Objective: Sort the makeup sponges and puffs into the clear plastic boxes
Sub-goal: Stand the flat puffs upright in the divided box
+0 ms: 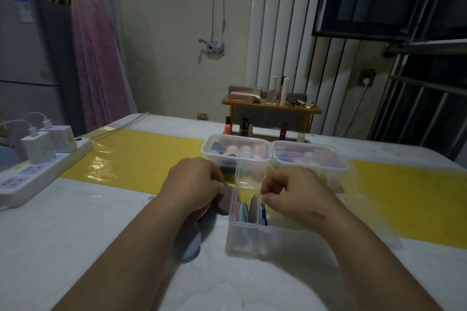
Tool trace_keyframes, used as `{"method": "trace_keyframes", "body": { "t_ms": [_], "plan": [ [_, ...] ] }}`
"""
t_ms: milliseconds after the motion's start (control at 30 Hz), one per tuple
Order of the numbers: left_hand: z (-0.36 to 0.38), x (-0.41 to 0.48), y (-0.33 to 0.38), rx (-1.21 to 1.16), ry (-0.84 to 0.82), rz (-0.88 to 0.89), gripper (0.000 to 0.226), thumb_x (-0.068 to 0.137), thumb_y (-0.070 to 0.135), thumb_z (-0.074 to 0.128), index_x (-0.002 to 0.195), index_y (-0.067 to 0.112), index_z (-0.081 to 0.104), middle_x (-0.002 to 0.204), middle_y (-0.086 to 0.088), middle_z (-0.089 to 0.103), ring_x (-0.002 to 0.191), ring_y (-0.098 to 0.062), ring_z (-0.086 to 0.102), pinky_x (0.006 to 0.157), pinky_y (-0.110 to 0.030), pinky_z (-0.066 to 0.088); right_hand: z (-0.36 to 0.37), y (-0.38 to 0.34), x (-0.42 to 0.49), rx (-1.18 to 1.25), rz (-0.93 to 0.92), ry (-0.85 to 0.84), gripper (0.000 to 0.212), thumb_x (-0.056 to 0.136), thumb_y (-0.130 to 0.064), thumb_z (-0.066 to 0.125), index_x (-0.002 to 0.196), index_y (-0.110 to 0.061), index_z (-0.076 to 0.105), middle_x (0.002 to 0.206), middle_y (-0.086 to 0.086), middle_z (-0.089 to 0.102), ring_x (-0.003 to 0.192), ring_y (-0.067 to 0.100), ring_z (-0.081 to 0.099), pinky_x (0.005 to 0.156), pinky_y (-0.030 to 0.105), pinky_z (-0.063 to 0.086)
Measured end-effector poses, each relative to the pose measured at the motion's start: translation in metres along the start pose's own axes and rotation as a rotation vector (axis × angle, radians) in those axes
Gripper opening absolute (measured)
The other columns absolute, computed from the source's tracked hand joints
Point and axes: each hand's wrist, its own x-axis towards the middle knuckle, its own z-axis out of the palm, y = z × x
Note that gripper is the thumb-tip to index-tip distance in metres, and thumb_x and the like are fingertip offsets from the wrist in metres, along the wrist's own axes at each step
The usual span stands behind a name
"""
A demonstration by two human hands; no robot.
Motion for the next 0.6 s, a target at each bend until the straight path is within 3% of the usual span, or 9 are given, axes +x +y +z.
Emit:
{"method": "trace_keyframes", "body": {
  "t_ms": [100, 200, 333, 500, 600],
  "plan": [
    [0.004, 0.002, -0.003, 0.068, -0.024, 0.032, 0.016, 0.085, 0.037, 0.066, 0.098, 0.034, 0.075, 0.097, 0.007, 0.069, 0.094, -0.018, 0.059, 0.082, -0.036, 0.051, -0.001, 0.002, 0.002, 0.083, -0.026, 0.062, 0.021, 0.088, -0.017, 0.063, 0.076, -0.035, 0.066, 0.08, -0.013, 0.066, 0.079, 0.004, 0.062, 0.072, 0.025, 0.054],
    [0.004, 0.001, -0.002, 0.167, -0.027, 0.072, 0.017, 0.084, 0.047, 0.065, 0.083, 0.031, 0.071, 0.078, 0.008, 0.062, 0.082, -0.018, 0.055, 0.067, -0.031, 0.041, 0.0, 0.005, 0.004, 0.132, -0.041, 0.122, 0.023, 0.088, -0.016, 0.063, 0.075, -0.034, 0.066, 0.078, -0.012, 0.066, 0.078, 0.007, 0.064, 0.073, 0.029, 0.055],
    [0.004, -0.002, 0.003, 0.186, -0.033, 0.078, 0.024, 0.084, 0.047, 0.065, 0.07, 0.028, 0.064, 0.065, 0.008, 0.055, 0.075, -0.017, 0.054, 0.062, -0.03, 0.037, 0.002, 0.007, 0.006, 0.145, -0.055, 0.153, 0.024, 0.089, -0.016, 0.062, 0.075, -0.035, 0.065, 0.078, -0.012, 0.066, 0.078, 0.008, 0.063, 0.071, 0.028, 0.054],
    [0.003, -0.004, 0.006, 0.194, -0.044, 0.091, 0.016, 0.086, 0.043, 0.066, 0.083, 0.028, 0.069, 0.076, 0.007, 0.061, 0.079, -0.016, 0.054, 0.065, -0.03, 0.038, 0.004, 0.008, 0.006, 0.149, -0.058, 0.165, 0.018, 0.092, -0.018, 0.06, 0.084, -0.032, 0.068, 0.082, -0.01, 0.066, 0.08, 0.008, 0.062, 0.069, 0.023, 0.05],
    [0.0, -0.005, 0.009, 0.084, -0.04, 0.037, 0.015, 0.086, 0.039, 0.066, 0.077, 0.029, 0.063, 0.077, 0.008, 0.062, 0.077, -0.013, 0.056, 0.065, -0.03, 0.039, 0.004, 0.008, 0.006, 0.157, -0.061, 0.173, 0.017, 0.092, -0.018, 0.06, 0.085, -0.031, 0.068, 0.082, -0.01, 0.066, 0.08, 0.008, 0.063, 0.071, 0.026, 0.053]
  ]
}}
